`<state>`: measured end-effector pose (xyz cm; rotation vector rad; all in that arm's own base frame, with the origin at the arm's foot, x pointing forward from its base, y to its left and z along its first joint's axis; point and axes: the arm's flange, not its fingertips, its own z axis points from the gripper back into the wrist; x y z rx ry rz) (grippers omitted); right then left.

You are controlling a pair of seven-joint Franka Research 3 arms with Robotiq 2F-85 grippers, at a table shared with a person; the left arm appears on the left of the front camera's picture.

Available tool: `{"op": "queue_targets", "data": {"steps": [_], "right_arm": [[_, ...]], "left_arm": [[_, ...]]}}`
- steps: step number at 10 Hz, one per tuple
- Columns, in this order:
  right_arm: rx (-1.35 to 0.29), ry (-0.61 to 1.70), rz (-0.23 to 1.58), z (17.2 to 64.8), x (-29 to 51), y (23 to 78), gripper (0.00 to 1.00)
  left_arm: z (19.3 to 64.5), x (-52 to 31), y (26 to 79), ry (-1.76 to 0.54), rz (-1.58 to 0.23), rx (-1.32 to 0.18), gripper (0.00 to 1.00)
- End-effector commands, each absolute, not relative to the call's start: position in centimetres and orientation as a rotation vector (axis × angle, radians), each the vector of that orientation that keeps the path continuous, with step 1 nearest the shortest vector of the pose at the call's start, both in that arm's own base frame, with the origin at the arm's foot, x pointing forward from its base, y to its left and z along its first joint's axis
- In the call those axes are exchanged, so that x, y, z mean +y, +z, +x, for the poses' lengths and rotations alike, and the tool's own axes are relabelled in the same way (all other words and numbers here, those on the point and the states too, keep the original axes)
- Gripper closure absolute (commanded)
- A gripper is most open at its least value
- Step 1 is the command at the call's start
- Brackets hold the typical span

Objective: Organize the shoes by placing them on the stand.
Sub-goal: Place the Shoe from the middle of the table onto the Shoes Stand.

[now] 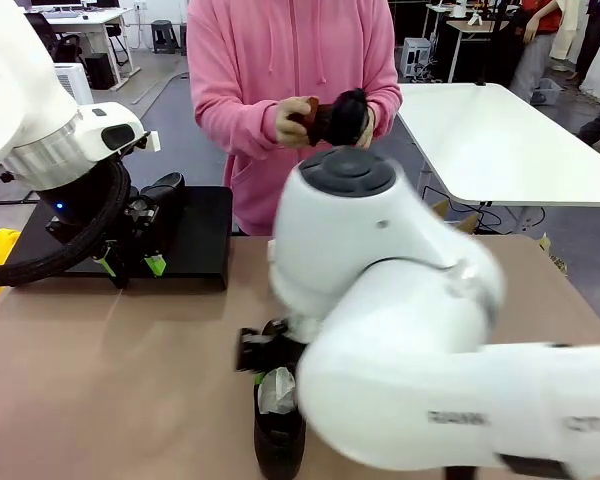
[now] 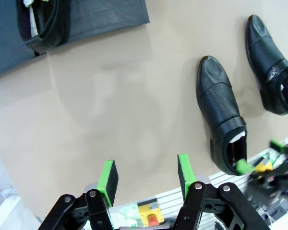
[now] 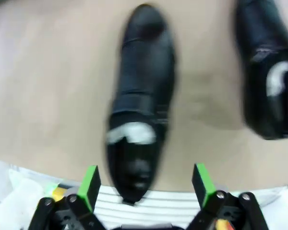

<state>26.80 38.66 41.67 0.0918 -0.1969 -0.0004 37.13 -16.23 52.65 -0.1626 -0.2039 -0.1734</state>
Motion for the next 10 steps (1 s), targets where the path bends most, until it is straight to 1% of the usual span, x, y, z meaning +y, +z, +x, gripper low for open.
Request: {"op": "queue_targets", "data": {"steps": [1,2,4,5,6,7,8,9,10], "right_arm": [[-0.272,-0.115,0.022,26.4,32.1,45.4,0.0],[-0.295,-0.233,0.018,27.1,29.0,46.7,0.0],[-0.332,-0.45,-0.003,28.3,21.9,48.5,0.0],[-0.3,-0.553,-0.043,29.6,17.7,48.5,0.0],[-0.25,-0.654,-0.1,30.7,14.3,47.8,0.0],[-0.205,-0.773,-0.118,31.7,11.1,46.9,0.0],[-0.292,-0.563,-0.045,29.6,16.0,48.5,0.0],[-0.292,-0.563,-0.045,29.6,16.0,48.5,0.0],[-0.292,-0.563,-0.045,29.6,16.0,48.5,0.0]], "left_arm": [[35.3,-17.4,52.0,-0.169,-0.158,-0.216,0.34],[33.1,-18.8,51.7,-0.14,-0.141,-0.247,0.34],[28.6,-22.4,51.0,-0.037,-0.137,-0.212,0.34],[26.5,-24.3,50.3,0.02,-0.137,-0.147,0.34],[25.3,-25.6,49.7,0.028,-0.163,-0.119,0.34],[25.2,-26.9,48.8,0.035,-0.206,-0.118,0.34],[24.8,-28.3,48.0,0.005,-0.221,-0.162,0.34],[25.1,-30.0,46.7,-0.028,-0.202,-0.225,0.34],[25.7,-31.1,45.5,-0.057,-0.167,-0.244,0.34]]}}
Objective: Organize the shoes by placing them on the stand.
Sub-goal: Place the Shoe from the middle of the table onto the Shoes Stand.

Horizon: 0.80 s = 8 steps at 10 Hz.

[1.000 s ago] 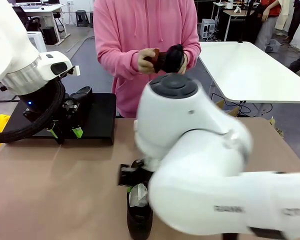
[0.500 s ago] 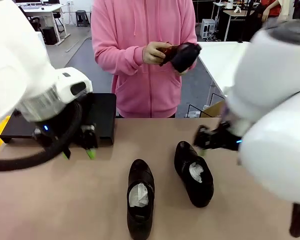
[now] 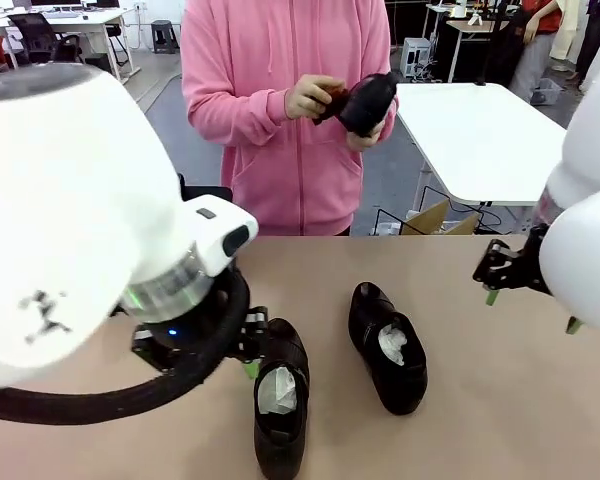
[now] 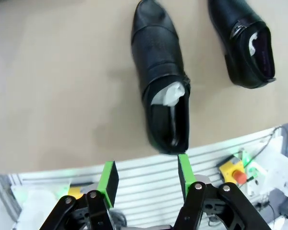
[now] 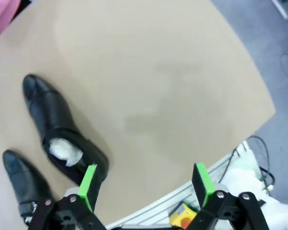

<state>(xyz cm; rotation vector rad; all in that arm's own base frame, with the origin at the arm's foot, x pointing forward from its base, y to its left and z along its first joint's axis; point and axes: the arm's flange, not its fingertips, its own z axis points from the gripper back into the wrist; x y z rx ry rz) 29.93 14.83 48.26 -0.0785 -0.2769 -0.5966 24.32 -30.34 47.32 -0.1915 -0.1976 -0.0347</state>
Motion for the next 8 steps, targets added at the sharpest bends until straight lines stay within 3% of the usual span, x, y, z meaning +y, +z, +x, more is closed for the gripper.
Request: {"op": "queue_targets", "data": {"steps": [1,4,8], "right_arm": [[-0.292,-0.563,-0.045,29.6,16.0,48.5,0.0],[-0.292,-0.563,-0.045,29.6,16.0,48.5,0.0],[-0.292,-0.563,-0.045,29.6,16.0,48.5,0.0]], "left_arm": [[26.5,-31.8,44.1,-0.096,-0.141,-0.246,0.34],[27.9,-33.5,40.1,-0.209,-0.067,-0.218,0.34],[28.6,-33.9,37.5,-0.154,-0.068,-0.16,0.34]]}}
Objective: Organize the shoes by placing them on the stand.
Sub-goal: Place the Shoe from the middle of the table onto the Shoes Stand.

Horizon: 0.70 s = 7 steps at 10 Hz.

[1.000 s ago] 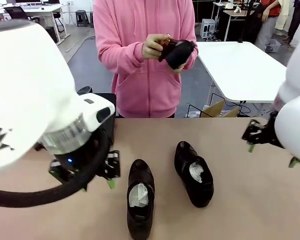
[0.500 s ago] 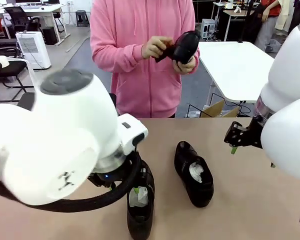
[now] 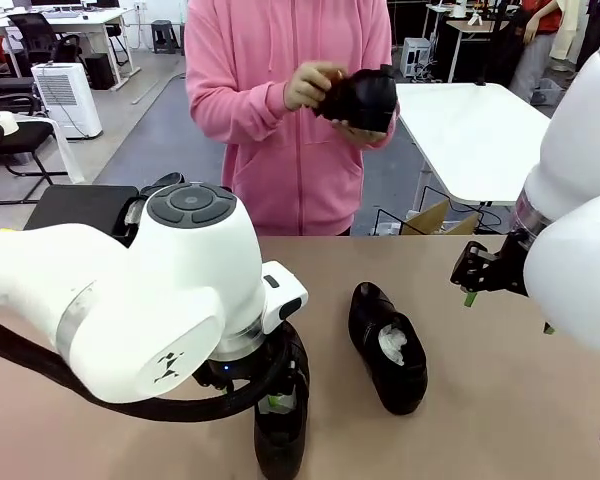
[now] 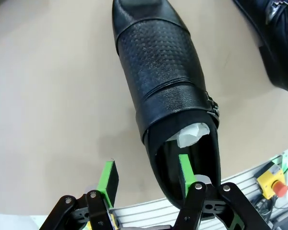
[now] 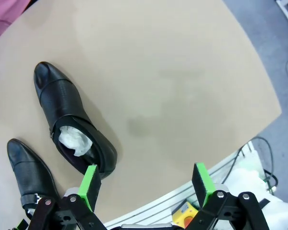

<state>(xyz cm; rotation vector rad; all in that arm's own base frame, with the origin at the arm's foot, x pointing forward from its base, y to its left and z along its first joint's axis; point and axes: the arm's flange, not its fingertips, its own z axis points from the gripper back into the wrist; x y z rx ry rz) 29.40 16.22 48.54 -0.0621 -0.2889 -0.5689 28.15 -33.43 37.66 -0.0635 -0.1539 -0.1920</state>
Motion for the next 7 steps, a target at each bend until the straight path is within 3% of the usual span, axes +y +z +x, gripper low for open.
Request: {"op": "queue_targets", "data": {"steps": [1,2,5,6,7], "right_arm": [[-0.292,-0.563,-0.045,29.6,16.03,48.53,0.0],[-0.292,-0.563,-0.045,29.6,16.03,48.53,0.0],[-0.292,-0.563,-0.045,29.6,16.03,48.53,0.0],[-0.292,-0.563,-0.045,29.6,16.03,48.53,0.0],[-0.292,-0.563,-0.045,29.6,16.03,48.53,0.0]], "left_arm": [[28.7,-33.79,36.24,-0.133,-0.056,-0.11,0.34],[28.63,-33.74,35.76,-0.142,-0.059,-0.086,0.34],[28.55,-33.85,35.79,-0.173,-0.062,-0.086,0.88],[28.8,-33.77,35.56,-0.167,-0.087,-0.062,1.0],[28.91,-33.7,35.52,-0.162,-0.089,-0.061,1.0]]}}
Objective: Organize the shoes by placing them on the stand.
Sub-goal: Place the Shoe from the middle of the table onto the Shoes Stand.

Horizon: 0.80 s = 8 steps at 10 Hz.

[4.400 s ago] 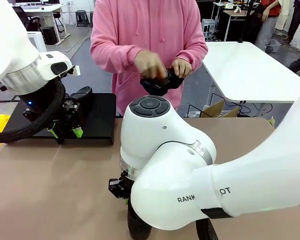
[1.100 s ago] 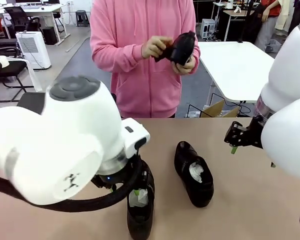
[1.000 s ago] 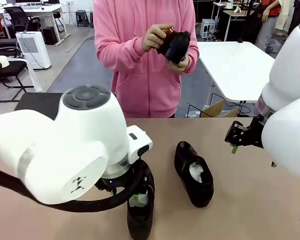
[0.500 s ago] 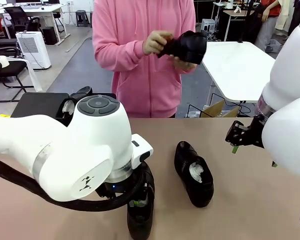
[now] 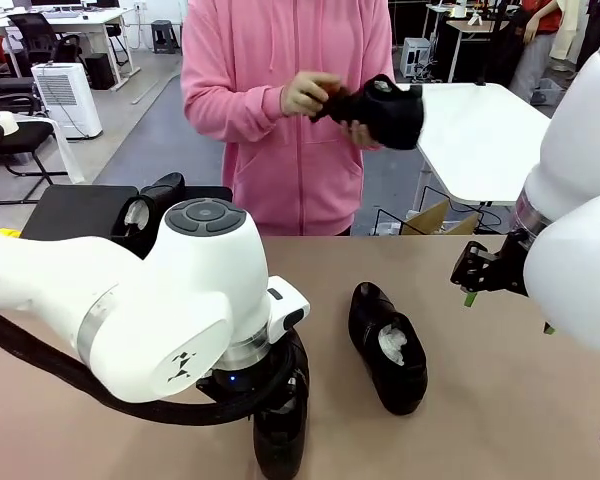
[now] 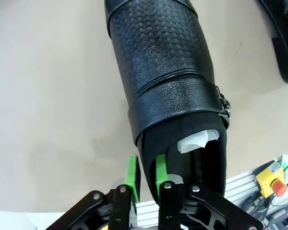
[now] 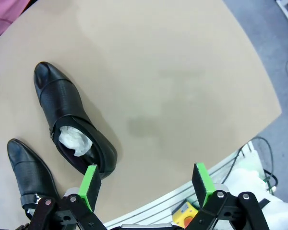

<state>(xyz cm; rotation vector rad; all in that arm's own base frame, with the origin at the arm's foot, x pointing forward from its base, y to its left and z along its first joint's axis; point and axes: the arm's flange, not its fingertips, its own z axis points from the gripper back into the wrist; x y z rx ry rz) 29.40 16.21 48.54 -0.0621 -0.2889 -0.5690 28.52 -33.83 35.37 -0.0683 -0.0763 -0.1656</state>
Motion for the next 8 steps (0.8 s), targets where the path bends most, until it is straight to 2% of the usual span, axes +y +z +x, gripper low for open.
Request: {"op": "queue_targets", "data": {"steps": [1,3,5,8], "right_arm": [[-0.292,-0.563,-0.045,29.6,16.0,48.5,0.0],[-0.292,-0.563,-0.045,29.6,16.0,48.5,0.0],[-0.292,-0.563,-0.045,29.6,16.0,48.5,0.0],[-0.292,-0.563,-0.045,29.6,16.0,48.5,0.0]], "left_arm": [[28.9,-33.7,35.5,-0.163,-0.091,-0.06,1.0],[28.7,-33.6,36.0,-0.178,-0.144,-0.006,1.0],[28.0,-31.8,40.7,-0.197,-0.165,-0.054,1.0],[30.2,-25.1,46.5,-0.068,-0.083,-0.311,1.0]]}}
